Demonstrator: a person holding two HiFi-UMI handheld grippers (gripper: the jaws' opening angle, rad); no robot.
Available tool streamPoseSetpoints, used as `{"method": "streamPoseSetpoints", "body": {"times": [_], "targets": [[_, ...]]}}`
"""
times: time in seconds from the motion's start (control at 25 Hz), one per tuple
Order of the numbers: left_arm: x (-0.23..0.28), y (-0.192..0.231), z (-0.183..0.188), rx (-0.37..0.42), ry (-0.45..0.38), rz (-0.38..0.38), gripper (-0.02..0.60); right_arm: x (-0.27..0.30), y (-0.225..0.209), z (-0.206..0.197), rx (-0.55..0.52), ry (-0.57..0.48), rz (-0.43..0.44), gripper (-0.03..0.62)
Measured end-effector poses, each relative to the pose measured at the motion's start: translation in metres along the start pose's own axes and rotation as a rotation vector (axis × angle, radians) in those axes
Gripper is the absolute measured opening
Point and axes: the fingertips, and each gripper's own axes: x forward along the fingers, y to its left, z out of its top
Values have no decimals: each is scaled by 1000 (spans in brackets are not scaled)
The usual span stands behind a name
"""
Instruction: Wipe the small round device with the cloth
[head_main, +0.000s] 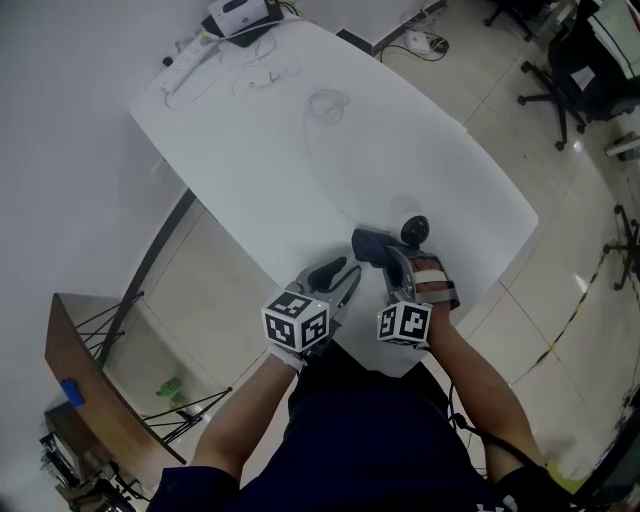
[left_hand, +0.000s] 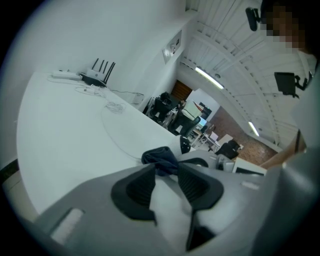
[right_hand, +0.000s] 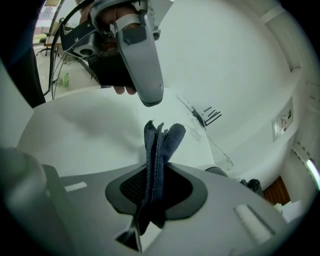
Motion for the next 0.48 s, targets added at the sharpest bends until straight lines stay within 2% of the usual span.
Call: {"method": "streamPoseSetpoints", "body": {"times": [0.16,0.24,0.36,0.4,0.48], "targets": [[1,-4,4,8,-6,-7,141,3,6,-3,92,16,69,75],[0,-7,5,7,-10,-16,141,-4,8,2,205,-23,144,75],[-5,-9,7,-1,-28,-24,141,-24,0,17,502,-147,257,75],[-7,-10,7,0,-35,-23,141,-32,-8,19,612,-186,263,75],[-11,-13,7,-2,-45,-23,141,-47,-31,15,804,-244,222,75]]}}
